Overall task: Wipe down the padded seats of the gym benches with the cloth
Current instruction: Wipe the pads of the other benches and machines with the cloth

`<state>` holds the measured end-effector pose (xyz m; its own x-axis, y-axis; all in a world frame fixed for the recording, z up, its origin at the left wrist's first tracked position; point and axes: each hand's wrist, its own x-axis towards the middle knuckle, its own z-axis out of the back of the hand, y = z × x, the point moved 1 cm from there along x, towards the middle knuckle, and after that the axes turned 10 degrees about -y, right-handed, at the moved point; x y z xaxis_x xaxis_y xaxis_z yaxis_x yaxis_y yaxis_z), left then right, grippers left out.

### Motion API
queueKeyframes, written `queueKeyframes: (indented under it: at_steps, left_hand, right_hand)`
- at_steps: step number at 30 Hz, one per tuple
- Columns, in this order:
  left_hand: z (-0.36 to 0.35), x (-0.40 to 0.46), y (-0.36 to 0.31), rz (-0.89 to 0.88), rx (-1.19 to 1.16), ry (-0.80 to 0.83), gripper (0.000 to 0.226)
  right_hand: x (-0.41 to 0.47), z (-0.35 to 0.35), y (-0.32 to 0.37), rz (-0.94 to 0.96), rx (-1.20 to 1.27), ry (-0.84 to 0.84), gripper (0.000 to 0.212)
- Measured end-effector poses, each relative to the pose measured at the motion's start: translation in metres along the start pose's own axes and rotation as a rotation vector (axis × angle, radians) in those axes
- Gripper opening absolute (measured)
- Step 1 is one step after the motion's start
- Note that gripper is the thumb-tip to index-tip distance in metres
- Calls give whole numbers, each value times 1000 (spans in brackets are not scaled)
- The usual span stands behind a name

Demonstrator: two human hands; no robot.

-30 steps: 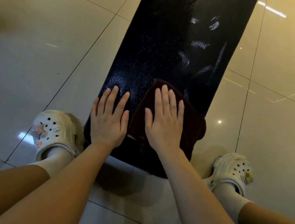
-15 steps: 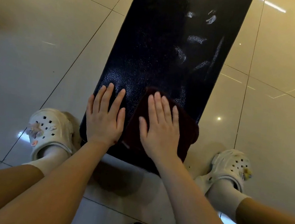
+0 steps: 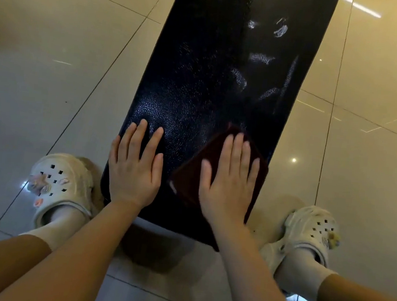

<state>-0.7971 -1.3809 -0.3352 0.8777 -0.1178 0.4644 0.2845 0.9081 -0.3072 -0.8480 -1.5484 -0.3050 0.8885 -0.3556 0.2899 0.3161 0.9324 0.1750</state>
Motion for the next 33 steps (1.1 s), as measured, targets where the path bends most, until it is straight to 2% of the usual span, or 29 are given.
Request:
queueKeyframes:
  at_steps: [4, 12, 15, 21, 28, 33]
  left_hand:
    - [1, -2, 0, -5, -2, 0, 50]
    - [1, 0, 0, 2, -5, 4, 50]
    - [1, -1, 0, -7, -2, -1, 50]
    - [1, -1, 1, -4, -4, 6, 51]
    - [3, 1, -2, 4, 8, 9, 50]
    - [2, 0, -1, -12, 15, 0, 50]
  right_hand:
    - [44, 1, -7, 22, 5, 48, 68]
    - [-65, 2, -10, 19, 32, 45, 61]
    - [-42, 0, 5, -47, 32, 19, 63]
    - [49, -1, -5, 9, 19, 25, 65]
    - [-57, 3, -2, 46, 14, 53, 59]
    - [-24, 1, 11, 2, 49, 9, 61]
